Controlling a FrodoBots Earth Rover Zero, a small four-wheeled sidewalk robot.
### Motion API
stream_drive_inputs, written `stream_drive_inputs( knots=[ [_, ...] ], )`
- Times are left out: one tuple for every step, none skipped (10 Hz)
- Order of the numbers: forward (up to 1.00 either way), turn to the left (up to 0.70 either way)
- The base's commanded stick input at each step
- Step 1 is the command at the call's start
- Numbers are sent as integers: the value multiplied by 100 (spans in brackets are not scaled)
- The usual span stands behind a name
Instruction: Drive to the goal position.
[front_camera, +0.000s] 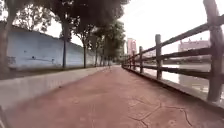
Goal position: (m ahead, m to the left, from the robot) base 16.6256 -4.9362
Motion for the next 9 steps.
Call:
stream_drive_inputs(
  knots=[
    [100,0],
    [100,0],
    [100,0],
    [100,0],
    [100,0],
    [100,0],
    [100,0],
    [100,0],
    [100,0]
  ],
)
